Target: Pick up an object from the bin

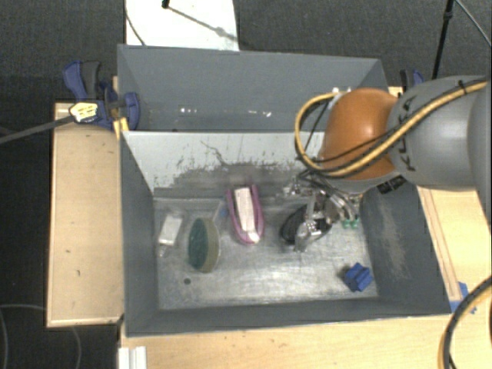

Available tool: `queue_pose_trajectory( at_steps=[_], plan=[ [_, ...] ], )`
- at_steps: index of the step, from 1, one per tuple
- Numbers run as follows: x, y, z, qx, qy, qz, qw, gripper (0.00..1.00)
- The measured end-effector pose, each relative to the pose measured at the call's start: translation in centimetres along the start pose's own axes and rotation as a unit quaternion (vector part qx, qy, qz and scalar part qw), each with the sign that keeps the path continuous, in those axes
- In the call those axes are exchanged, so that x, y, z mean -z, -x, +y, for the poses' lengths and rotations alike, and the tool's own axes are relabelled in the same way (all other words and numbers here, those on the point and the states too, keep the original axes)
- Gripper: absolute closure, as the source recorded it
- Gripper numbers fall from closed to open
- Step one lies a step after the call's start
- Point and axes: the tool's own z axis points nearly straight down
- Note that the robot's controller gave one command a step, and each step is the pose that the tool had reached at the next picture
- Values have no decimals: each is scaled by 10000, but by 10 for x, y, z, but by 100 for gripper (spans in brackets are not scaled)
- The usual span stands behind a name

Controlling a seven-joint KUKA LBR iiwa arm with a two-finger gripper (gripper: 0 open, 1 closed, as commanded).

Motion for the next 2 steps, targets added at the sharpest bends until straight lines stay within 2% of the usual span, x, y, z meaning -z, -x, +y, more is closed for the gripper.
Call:
queue_pose_trajectory(
  at_steps=[1, 2],
  plan=[
    [4, 2, 0, -9, -1, -31, 10000, 100],
    [116, 6, -4, -38, -11, -80, 10000, 100]
  ],
)
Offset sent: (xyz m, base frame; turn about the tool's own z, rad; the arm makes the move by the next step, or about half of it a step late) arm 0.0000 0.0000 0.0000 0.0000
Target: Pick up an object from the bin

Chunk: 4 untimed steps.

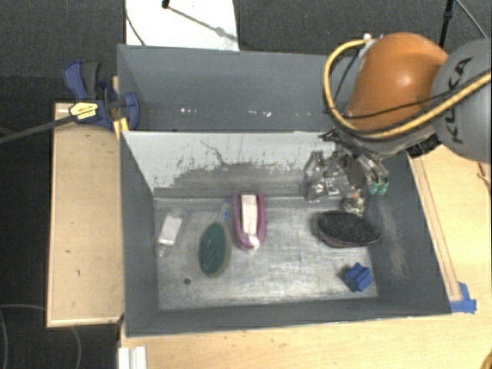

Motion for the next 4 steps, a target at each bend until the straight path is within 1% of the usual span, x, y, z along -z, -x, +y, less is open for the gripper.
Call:
queue_pose_trajectory(
  at_steps=[1, 2, 3, 4],
  plan=[
    [-5, -2, 0, -2, 7, 42, 10000, 0],
    [-50, -43, -100, -330, -6, 69, 9994, 0],
    [-138, -37, -115, -715, 12, 84, 9974, 0],
    [-132, -34, -115, -700, 5, 41, 9975, 100]
  ],
)
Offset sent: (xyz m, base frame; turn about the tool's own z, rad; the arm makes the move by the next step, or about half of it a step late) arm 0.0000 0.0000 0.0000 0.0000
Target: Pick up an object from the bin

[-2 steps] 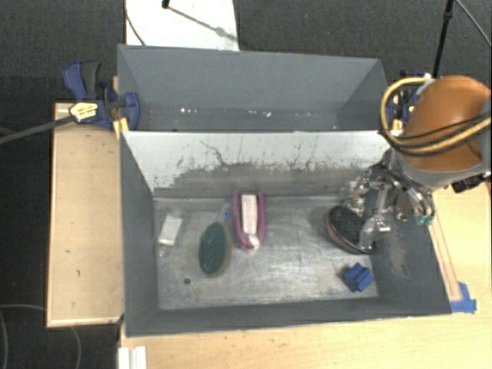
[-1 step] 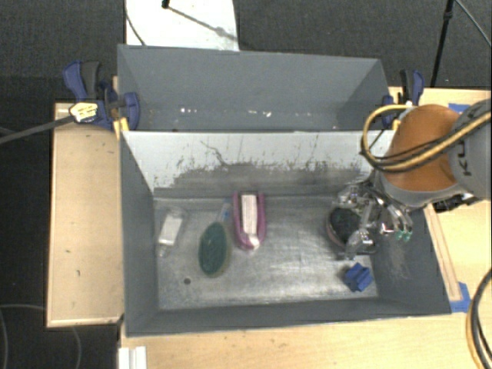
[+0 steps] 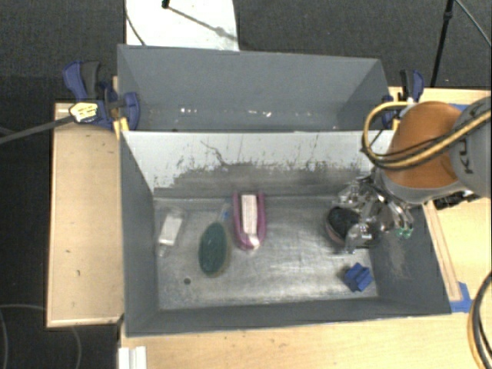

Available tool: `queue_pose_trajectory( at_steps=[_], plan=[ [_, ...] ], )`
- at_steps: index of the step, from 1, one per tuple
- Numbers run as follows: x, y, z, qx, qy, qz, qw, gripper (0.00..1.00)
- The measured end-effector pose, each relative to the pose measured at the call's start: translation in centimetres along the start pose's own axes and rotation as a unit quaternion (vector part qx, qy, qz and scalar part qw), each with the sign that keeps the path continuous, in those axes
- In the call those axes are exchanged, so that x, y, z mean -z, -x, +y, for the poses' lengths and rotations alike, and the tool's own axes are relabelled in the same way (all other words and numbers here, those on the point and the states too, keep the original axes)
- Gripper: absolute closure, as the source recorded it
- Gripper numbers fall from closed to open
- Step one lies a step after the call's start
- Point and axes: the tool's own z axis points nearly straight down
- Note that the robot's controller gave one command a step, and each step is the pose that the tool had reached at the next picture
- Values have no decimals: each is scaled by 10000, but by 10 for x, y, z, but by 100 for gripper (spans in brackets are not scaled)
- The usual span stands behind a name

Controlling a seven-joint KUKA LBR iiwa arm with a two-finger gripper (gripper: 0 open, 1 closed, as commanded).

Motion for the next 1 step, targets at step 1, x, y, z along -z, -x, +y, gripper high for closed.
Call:
queue_pose_trajectory(
  at_steps=[1],
  plan=[
    [121, 11, 7, -227, -6, -34, 9997, 100]
  ],
)
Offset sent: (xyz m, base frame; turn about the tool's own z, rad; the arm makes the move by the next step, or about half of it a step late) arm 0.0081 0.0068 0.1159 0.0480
